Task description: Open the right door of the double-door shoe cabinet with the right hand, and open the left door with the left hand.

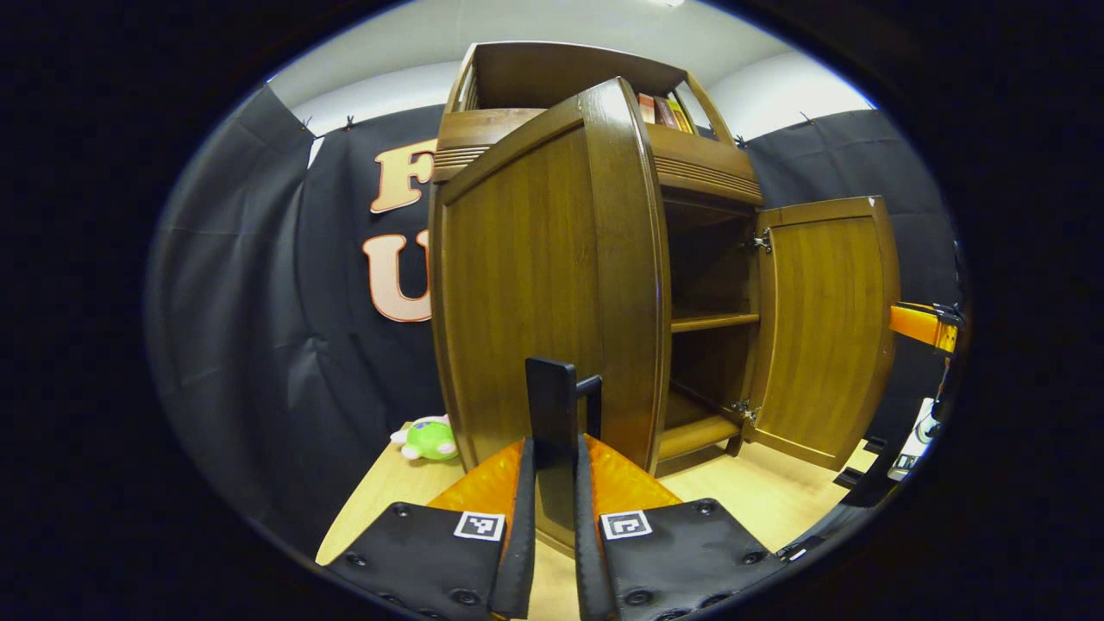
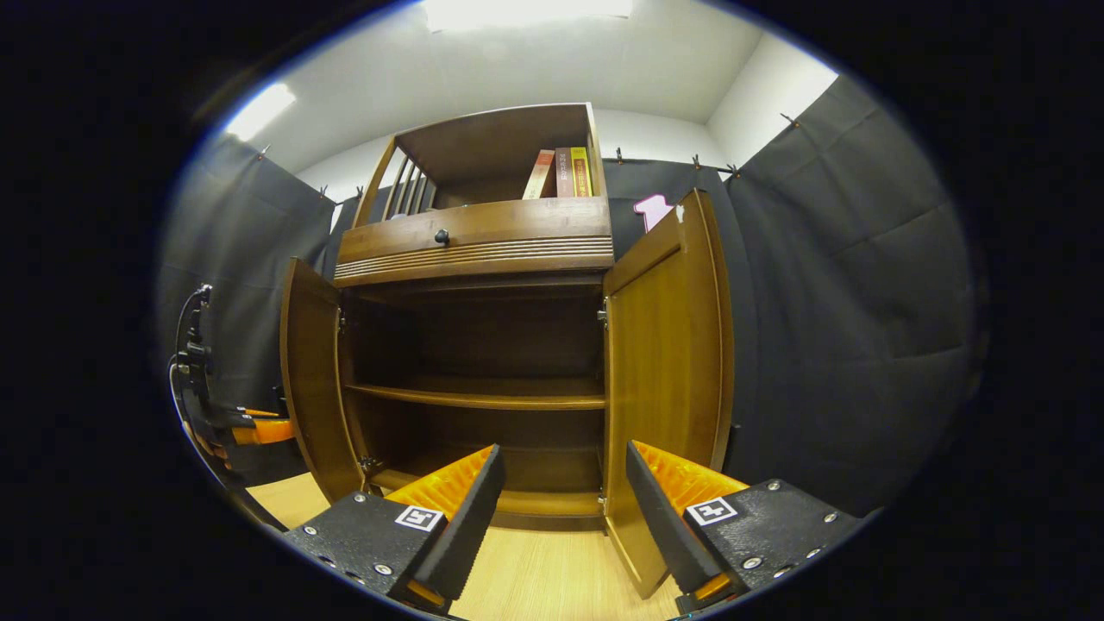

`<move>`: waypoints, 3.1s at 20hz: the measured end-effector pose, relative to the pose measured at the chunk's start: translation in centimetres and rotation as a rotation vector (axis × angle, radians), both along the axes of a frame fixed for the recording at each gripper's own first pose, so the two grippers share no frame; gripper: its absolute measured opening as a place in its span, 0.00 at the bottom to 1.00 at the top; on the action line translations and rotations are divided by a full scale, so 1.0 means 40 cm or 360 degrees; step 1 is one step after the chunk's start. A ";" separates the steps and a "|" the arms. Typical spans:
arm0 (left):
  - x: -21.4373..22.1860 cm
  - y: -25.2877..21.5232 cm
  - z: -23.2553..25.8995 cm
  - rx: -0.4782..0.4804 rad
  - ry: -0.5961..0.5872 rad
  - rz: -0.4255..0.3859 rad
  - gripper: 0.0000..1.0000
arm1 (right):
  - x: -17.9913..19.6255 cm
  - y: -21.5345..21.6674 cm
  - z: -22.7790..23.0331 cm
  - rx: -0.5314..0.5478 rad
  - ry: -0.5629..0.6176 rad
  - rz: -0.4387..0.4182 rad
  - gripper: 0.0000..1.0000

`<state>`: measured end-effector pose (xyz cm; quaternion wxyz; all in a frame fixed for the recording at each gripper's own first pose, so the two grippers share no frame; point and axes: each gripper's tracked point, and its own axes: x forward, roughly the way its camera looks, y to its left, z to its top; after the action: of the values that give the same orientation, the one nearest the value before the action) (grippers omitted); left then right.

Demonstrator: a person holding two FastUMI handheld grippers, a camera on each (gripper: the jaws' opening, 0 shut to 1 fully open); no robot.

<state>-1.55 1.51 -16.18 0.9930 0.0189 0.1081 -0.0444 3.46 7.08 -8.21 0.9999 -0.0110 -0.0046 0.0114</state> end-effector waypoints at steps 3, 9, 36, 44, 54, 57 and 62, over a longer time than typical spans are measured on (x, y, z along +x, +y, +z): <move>-0.012 0.032 0.009 0.0010 -0.0014 0.0028 0.20 | 0.006 0.025 -0.002 0.0014 0.0004 0.0031 0.87; -0.038 0.102 0.000 0.0022 0.0003 0.0086 0.19 | 0.022 0.081 -0.011 0.0001 0.0026 0.0098 0.87; -0.128 0.377 0.065 0.0023 -0.0087 0.0439 0.05 | 0.065 0.173 -0.050 0.0009 0.0075 0.0186 0.87; -0.175 0.322 0.127 0.0053 -0.0112 0.0408 0.12 | 0.067 0.168 -0.045 0.0020 0.0072 0.0182 0.87; -0.177 0.245 0.231 -0.0002 -0.0151 0.0425 0.19 | 0.083 0.135 0.015 0.0053 0.0033 0.0135 0.98; -0.154 0.194 0.261 -0.0014 -0.0173 0.0382 0.35 | 0.087 0.121 0.041 0.0045 0.0027 0.0127 0.98; -0.104 0.106 0.307 -0.0011 -0.0222 0.0299 0.81 | 0.088 0.076 0.076 0.0019 0.0017 0.0083 0.98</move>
<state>-5.71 5.75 -3.91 0.9979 0.0085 0.0399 0.0498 6.97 10.11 -5.15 0.9993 -0.0049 0.0005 0.0375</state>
